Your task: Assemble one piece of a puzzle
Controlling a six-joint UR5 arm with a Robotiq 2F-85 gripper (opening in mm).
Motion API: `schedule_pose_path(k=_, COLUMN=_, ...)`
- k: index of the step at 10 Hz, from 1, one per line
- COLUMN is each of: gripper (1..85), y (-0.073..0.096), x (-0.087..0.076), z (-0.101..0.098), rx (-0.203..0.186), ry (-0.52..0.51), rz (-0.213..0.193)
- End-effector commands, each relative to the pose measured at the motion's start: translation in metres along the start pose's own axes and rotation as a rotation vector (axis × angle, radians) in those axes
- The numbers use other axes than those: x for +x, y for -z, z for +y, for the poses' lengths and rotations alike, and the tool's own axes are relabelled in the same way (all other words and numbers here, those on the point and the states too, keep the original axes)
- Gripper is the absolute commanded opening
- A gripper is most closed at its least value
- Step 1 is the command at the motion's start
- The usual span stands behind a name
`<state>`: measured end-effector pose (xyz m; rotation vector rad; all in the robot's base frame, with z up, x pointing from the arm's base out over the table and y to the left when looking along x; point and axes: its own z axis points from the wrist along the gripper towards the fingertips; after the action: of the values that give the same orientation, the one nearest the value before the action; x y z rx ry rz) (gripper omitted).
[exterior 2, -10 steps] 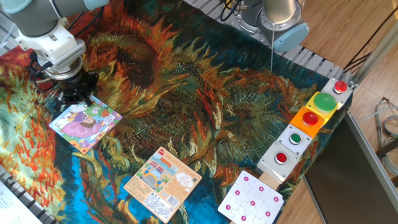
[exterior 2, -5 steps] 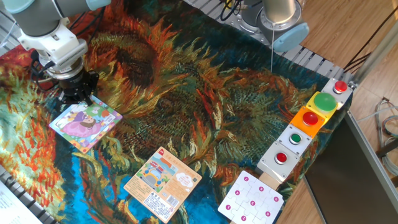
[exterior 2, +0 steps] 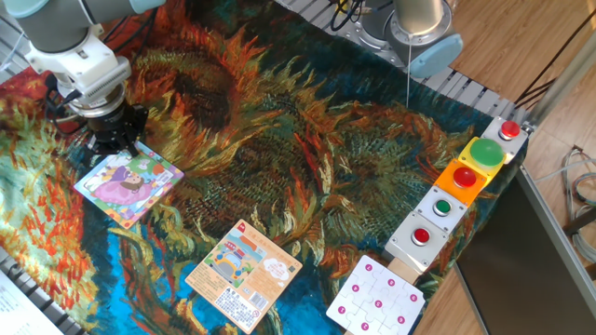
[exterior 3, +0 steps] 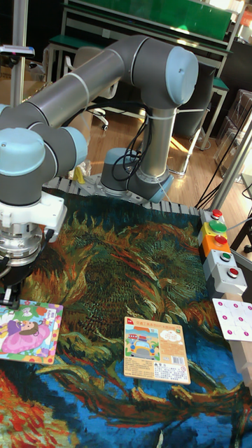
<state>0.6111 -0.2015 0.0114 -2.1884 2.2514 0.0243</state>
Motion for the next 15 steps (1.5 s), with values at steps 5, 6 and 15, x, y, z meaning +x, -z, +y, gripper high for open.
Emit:
schedule_pose_path(k=5, gripper=1.3, y=-0.0024, x=0.0158, z=-0.0119, rx=0.015, ry=0.015, rz=-0.002)
schedule_pose_path(k=6, gripper=1.3, y=-0.0033, x=0.0162, z=-0.0128, rx=0.016, ry=0.018, rz=0.000)
schedule_pose_path(k=15, gripper=1.3, y=-0.0057, x=0.0142, z=-0.0093, rx=0.013, ry=0.017, rz=-0.008)
